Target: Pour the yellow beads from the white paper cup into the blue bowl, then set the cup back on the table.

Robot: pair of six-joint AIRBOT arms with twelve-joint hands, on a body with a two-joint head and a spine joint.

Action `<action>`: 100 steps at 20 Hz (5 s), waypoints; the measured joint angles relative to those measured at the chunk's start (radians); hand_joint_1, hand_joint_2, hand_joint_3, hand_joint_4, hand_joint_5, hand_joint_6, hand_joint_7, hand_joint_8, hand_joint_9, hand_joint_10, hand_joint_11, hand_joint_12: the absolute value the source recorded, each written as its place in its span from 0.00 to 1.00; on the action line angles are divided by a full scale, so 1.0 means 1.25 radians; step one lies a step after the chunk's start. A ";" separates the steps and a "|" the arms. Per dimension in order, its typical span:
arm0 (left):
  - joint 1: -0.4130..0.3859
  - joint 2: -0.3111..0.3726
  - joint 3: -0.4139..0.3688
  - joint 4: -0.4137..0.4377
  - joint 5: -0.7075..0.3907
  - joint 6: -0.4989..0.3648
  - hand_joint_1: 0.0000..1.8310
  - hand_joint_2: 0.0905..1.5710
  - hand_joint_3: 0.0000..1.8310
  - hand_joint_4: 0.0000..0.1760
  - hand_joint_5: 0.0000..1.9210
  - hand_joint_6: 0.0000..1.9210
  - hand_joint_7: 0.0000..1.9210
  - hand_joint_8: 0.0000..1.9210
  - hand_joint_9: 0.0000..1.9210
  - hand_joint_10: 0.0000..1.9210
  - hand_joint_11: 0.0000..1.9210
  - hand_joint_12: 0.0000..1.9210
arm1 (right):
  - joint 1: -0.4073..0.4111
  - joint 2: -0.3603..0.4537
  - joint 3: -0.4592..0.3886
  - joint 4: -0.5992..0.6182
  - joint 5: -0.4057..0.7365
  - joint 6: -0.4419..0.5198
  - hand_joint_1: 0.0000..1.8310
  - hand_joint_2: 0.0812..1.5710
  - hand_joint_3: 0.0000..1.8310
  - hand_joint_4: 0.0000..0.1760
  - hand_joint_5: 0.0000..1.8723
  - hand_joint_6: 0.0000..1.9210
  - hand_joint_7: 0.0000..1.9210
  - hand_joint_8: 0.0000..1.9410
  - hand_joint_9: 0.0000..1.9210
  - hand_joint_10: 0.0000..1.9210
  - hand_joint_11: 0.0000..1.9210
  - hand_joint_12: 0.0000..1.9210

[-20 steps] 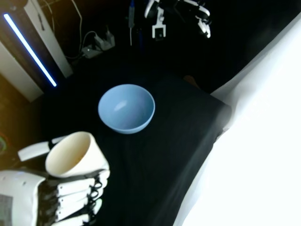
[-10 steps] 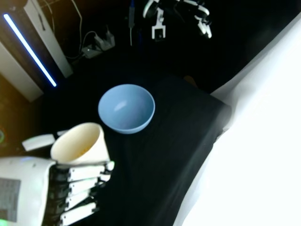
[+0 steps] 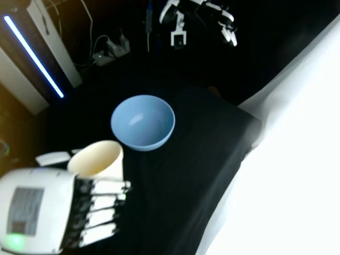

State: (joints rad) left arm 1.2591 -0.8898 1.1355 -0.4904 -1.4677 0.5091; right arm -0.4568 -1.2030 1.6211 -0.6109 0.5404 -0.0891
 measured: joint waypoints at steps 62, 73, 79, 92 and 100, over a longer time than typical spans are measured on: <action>-0.127 -0.004 0.024 0.161 0.153 0.008 0.26 0.50 0.00 0.20 0.00 0.00 0.14 0.00 0.12 0.00 0.00 0.23 | 0.220 -0.061 -0.224 -1.009 -0.235 0.012 0.56 0.75 0.01 0.02 0.43 0.68 0.51 1.00 0.54 1.00 0.58 1.00; -0.136 -0.009 0.029 0.168 0.161 0.010 0.25 0.49 0.00 0.28 0.00 0.00 0.16 0.00 0.12 0.00 0.00 0.20 | 0.223 -0.067 -0.237 -1.061 -0.239 0.012 0.44 0.90 0.01 0.00 0.45 0.99 0.58 1.00 0.67 1.00 0.72 1.00; -0.136 -0.009 0.029 0.168 0.161 0.010 0.26 0.49 0.00 0.31 0.00 0.00 0.16 0.00 0.11 0.00 0.00 0.18 | 0.224 -0.067 -0.239 -1.071 -0.242 0.012 0.53 0.86 0.00 0.00 0.42 0.96 0.55 1.00 0.63 1.00 0.69 1.00; -0.138 -0.010 0.029 0.164 0.158 0.010 0.26 0.50 0.00 0.22 0.00 0.00 0.17 0.00 0.12 0.00 0.00 0.20 | 0.224 -0.030 -0.245 -0.962 -0.268 0.012 0.61 0.73 0.00 0.00 0.47 0.89 0.51 1.00 0.59 1.00 0.67 1.00; -0.138 -0.016 0.029 0.157 0.154 0.010 0.25 0.48 0.00 0.46 0.00 0.00 0.17 0.00 0.12 0.00 0.00 0.22 | 0.242 0.018 -0.225 -0.777 -0.291 0.011 0.64 0.76 0.01 0.00 0.40 0.90 0.51 1.00 0.62 1.00 0.67 1.00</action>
State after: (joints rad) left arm 1.0863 -0.9096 1.1717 -0.2947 -1.2755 0.5217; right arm -0.1547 -1.1809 1.3399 -1.5822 0.1761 -0.0750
